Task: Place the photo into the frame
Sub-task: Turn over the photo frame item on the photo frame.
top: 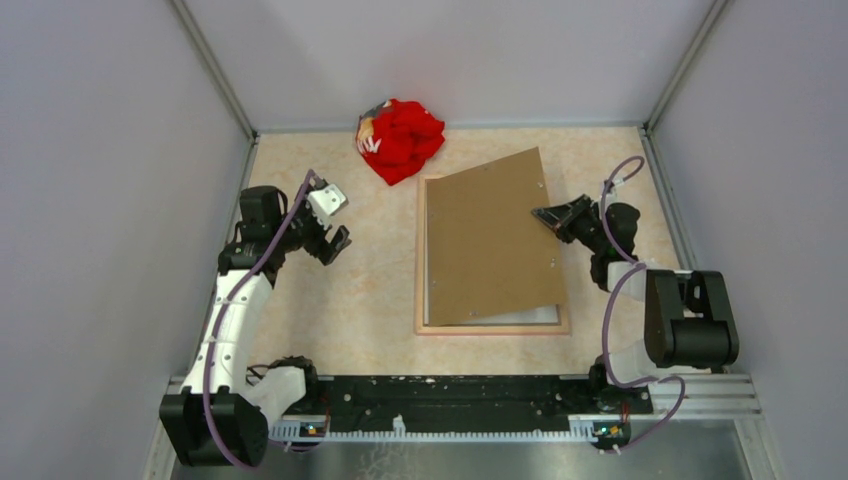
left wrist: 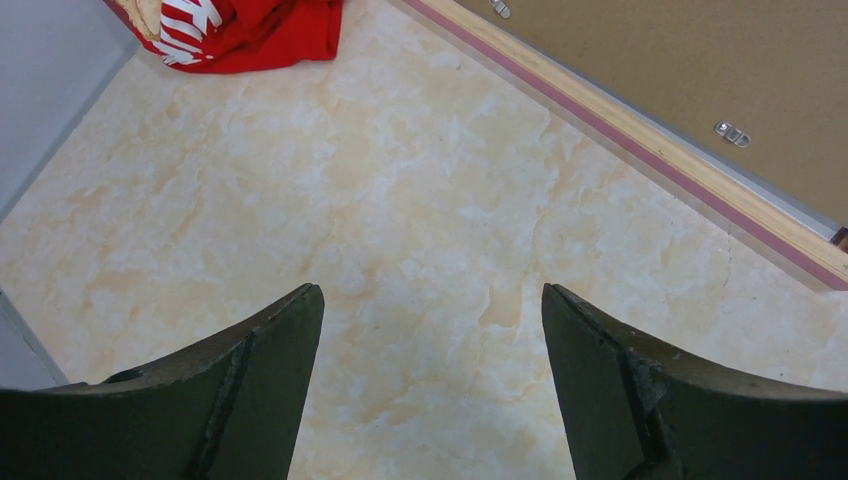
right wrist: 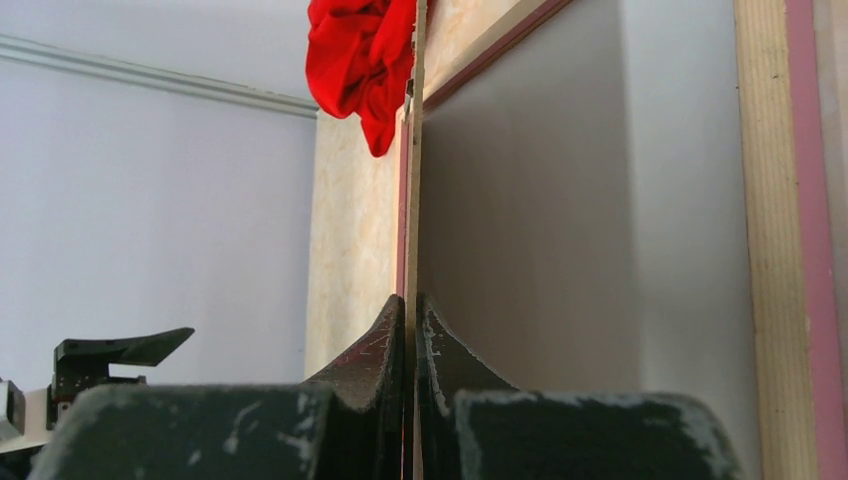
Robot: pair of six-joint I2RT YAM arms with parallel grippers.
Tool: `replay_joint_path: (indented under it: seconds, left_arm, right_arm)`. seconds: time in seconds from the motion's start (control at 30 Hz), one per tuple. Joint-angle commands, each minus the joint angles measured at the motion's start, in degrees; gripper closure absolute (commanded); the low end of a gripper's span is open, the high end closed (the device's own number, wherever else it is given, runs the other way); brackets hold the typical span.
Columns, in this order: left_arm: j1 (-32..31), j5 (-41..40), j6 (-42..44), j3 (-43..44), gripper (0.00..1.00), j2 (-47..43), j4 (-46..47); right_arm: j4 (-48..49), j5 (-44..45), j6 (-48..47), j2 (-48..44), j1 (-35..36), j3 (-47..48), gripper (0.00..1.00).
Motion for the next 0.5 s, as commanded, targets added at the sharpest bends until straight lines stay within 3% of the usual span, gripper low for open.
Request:
replay_joint_path:
  seconds: [0.0,0.47]
  left_arm:
    - [-0.28,1.43,0.77,-0.4,0.14,-0.07,0.03]
    - [-0.5,1.89,0.69,-0.31,0.14,0.15,0.01]
  right_arm:
    - [7.99,1.92,-0.34,0.48,-0.26,-0.12,1.0]
    - [9.79,1.42,-0.57,1.15,-0.3,-2.41,1.0]
